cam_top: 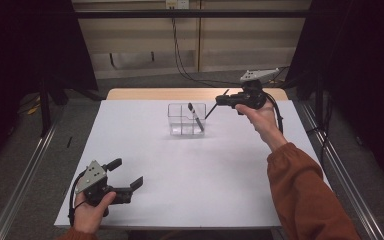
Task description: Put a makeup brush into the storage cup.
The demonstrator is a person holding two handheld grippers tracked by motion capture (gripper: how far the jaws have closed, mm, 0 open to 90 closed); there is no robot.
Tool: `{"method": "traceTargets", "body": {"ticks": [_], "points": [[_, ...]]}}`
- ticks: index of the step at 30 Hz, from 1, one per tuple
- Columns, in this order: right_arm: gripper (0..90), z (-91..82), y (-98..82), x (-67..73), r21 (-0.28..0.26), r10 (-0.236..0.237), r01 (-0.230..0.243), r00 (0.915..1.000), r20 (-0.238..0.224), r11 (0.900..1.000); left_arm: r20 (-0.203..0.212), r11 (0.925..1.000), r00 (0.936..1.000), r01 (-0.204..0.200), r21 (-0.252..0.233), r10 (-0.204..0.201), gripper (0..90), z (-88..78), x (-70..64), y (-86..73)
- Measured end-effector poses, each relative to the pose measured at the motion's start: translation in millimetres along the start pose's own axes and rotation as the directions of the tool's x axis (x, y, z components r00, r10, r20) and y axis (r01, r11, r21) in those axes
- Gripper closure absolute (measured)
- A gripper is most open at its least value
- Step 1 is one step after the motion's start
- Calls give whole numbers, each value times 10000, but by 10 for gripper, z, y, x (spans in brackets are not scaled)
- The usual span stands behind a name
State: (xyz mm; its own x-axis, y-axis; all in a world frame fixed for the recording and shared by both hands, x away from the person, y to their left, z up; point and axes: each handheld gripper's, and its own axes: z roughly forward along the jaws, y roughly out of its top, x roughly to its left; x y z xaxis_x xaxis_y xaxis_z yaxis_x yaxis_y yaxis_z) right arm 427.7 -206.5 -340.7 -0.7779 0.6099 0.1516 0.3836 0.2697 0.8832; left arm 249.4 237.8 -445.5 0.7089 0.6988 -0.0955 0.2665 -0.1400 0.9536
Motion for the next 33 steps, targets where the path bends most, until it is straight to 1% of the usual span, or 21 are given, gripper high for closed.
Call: {"method": "traceTargets", "body": {"ticks": [3, 5, 11, 17, 20, 26, 28, 29, 33], "points": [[860, 30, 41, -16, 59, -6, 6, 10000, 55, 10000, -122, 9999, 9999, -47, 111, 48, 26, 2, 7, -4], [860, 60, 48, -26, 48, 68, -68, 10000, 60, 10000, -102, 9999, 9999, -52, 106, 53, 26, 1, 11, -4], [860, 174, 51, -56, 398, 68, -77, 9997, 222, 9992, -94, 9999, 9999, -85, 111, 86, 26, 2, 4, -2], [859, 242, 84, -79, 757, 70, -87, 9997, 221, 9971, -102, 9998, 9998, -143, 145, 144, 26, 5, 2, -1], [859, 274, 79, -96, 880, 124, -146, 9996, 258, 9960, -95, 9997, 9998, -158, 160, 160, 26, 5, 3, -1], [859, 320, 74, -94, 1052, 77, -102, 9997, 241, 9944, -67, 9997, 9998, -186, 172, 187, 26, 6, 5, -1], [859, 334, 71, -92, 1122, 29, -55, 9997, 240, 9937, -183, 9996, 9995, -245, 161, 248, 27, 1, 4, 2], [859, 341, 68, -90, 1172, 27, -56, 9997, 249, 9931, -184, 9997, 9996, -191, 136, 194, 29, -2, 7, 3], [859, 380, 42, -93, 1292, 5, -40, 9996, 274, 9916, -186, 9997, 9996, -196, 164, 199, 29, -5, 16, 0]]}}
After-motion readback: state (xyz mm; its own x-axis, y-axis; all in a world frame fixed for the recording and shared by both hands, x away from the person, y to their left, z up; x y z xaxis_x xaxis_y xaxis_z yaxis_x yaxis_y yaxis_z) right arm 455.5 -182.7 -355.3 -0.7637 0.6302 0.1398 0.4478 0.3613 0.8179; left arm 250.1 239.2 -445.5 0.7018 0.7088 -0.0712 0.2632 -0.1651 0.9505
